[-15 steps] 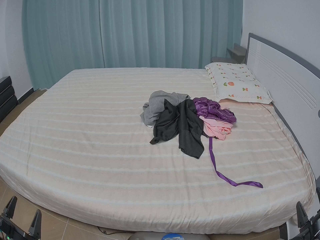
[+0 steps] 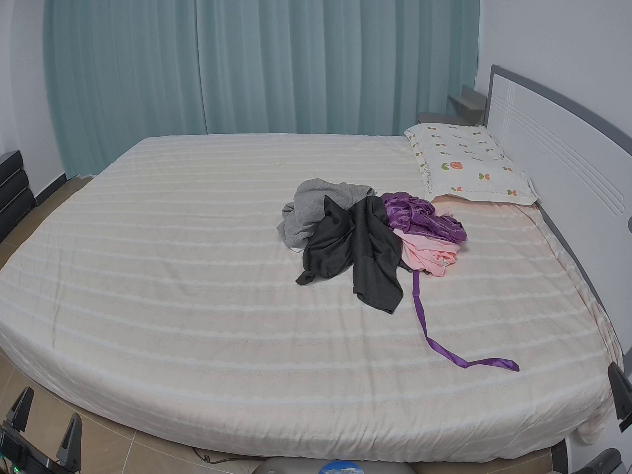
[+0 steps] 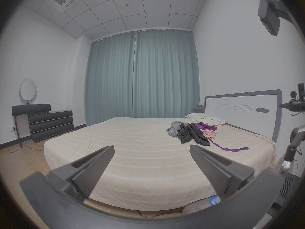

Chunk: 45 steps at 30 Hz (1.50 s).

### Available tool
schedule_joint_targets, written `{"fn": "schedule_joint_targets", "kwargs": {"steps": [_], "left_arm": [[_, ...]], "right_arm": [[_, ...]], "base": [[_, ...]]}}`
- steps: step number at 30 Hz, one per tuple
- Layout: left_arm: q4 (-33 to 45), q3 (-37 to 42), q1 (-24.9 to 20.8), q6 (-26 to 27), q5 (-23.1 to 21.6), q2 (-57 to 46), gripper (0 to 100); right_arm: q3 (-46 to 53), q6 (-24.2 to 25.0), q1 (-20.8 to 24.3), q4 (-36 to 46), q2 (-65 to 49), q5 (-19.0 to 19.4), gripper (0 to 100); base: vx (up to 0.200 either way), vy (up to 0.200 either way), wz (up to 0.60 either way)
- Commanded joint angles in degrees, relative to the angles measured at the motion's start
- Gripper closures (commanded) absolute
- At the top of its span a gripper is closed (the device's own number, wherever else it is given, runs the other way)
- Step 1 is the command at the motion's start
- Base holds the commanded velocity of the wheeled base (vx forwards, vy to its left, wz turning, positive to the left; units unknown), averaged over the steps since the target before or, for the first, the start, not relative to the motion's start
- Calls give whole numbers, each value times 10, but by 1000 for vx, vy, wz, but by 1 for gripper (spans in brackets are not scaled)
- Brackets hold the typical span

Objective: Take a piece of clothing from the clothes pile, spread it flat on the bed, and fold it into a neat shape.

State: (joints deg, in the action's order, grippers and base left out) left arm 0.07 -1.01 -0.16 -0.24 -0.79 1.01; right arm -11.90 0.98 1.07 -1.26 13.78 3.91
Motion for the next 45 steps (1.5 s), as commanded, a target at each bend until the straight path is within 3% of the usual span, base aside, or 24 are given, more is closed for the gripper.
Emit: {"fn": "schedule_joint_targets", "kwargs": {"steps": [1, 10, 19, 25, 30, 37, 45], "left_arm": [[0, 10, 1, 0, 0, -7, 0], [0, 10, 1, 0, 0, -7, 0], [0, 10, 1, 0, 0, -7, 0], [0, 10, 1, 0, 0, -7, 0], [0, 10, 0, 0, 0, -7, 0], [0, 10, 0, 0, 0, -7, 0], [0, 10, 0, 0, 0, -7, 0]], "right_arm": [[-35, 18, 32, -72, 277, 28, 0], [-57, 62, 85, -253, 573, 29, 0], [-158, 83, 89, -383, 841, 49, 0], [-299, 168, 98, -467, 1063, 50, 0], [-397, 214, 123, -465, 1152, 46, 0], [-534, 231, 159, -447, 1274, 11, 0], [-611, 274, 191, -430, 1336, 8, 0]], "base": [[0, 0, 0], [0, 0, 0], [0, 0, 0], [0, 0, 0], [0, 0, 0], [0, 0, 0], [0, 0, 0]]}}
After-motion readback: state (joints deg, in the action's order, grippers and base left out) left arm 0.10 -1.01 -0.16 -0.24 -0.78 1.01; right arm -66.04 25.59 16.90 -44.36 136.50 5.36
